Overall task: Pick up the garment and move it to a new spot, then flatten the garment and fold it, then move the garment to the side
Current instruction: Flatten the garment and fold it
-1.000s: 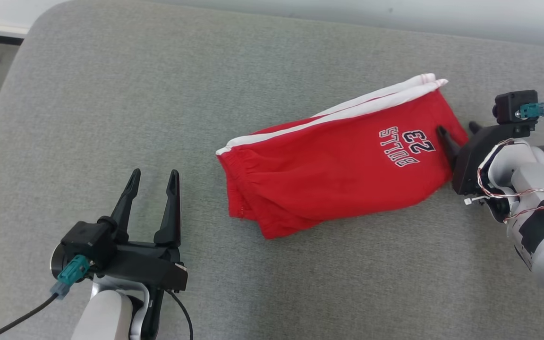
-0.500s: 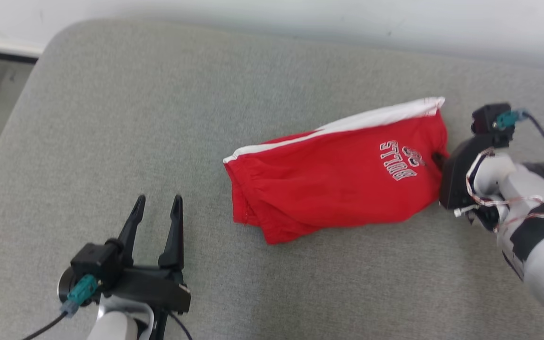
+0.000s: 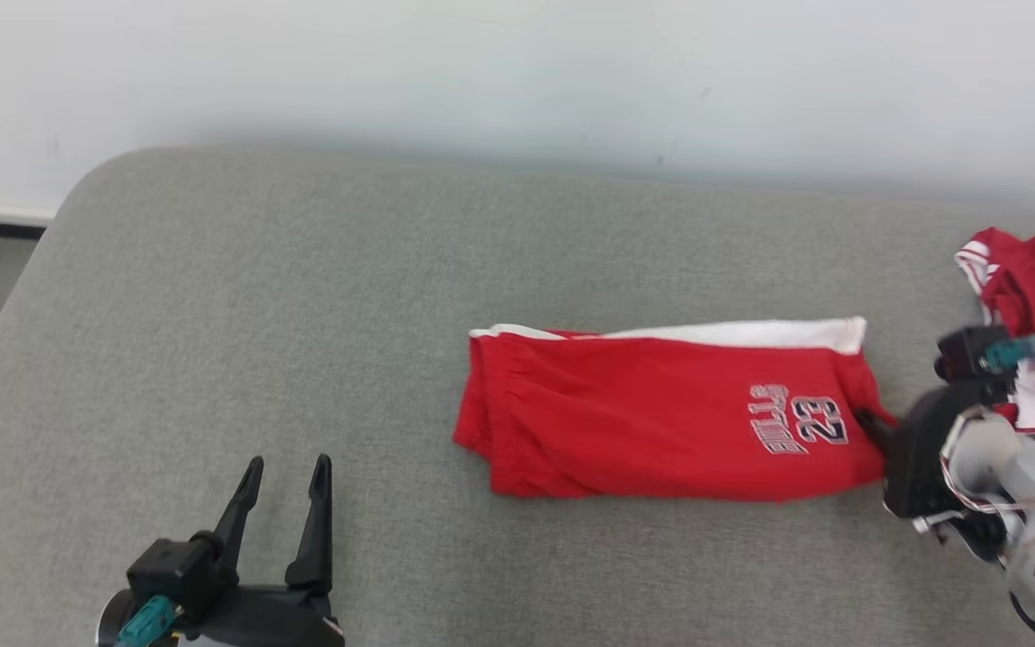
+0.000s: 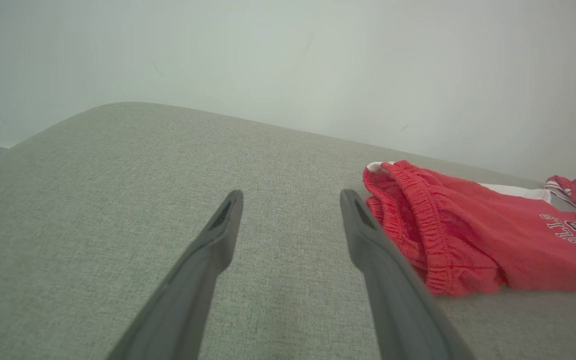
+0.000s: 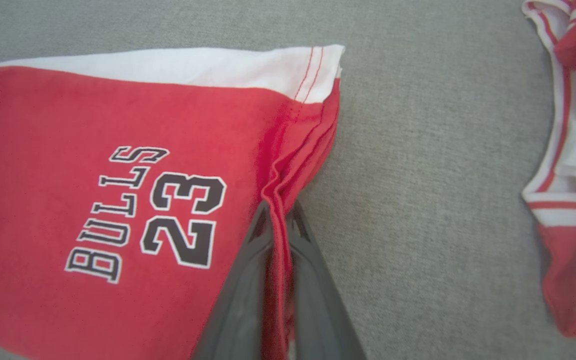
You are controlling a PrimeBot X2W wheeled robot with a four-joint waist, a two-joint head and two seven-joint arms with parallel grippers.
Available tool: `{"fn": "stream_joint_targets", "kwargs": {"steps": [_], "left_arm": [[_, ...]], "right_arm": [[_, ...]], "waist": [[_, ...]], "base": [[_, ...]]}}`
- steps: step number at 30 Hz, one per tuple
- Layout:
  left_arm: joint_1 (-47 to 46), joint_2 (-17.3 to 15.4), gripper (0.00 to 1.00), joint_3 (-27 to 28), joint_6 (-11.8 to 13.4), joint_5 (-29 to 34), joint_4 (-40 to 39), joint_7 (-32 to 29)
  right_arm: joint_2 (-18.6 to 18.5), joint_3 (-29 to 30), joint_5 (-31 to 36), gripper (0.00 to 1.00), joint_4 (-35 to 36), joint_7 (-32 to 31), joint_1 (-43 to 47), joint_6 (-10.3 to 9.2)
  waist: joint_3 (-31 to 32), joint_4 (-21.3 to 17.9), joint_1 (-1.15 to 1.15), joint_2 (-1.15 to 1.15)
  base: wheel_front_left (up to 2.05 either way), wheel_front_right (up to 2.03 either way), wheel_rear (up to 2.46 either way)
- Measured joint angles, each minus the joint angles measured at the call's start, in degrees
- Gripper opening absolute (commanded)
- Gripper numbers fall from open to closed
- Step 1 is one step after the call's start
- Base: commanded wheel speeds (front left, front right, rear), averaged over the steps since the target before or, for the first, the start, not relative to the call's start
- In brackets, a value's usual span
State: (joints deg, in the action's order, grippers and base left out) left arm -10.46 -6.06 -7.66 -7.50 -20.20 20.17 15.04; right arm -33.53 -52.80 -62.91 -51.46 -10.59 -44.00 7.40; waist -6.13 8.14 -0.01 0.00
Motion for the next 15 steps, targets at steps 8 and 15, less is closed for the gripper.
{"fn": "stream_joint_targets", "kwargs": {"steps": [8, 15], "left_arm": [[2.7, -0.6, 1.00, 1.2, 0.0, -0.2, -1.1, 0.0], [3.4, 0.0, 1.00, 1.1, 0.0, -0.3, -1.3, 0.0]], "right_arm": [[-3.0, -0.4, -1.9, 0.00, 2.4, 0.0, 4.1, 0.00], [-2.4, -0.4, -1.4, 0.00, 2.9, 0.6, 2.6, 0.00]], "waist": [[2.3, -3.3, 0.00, 0.00], [3.3, -4.3, 0.00, 0.00]], "base": [[0.00, 0.00, 0.00], [0.00, 0.00, 0.00]]}}
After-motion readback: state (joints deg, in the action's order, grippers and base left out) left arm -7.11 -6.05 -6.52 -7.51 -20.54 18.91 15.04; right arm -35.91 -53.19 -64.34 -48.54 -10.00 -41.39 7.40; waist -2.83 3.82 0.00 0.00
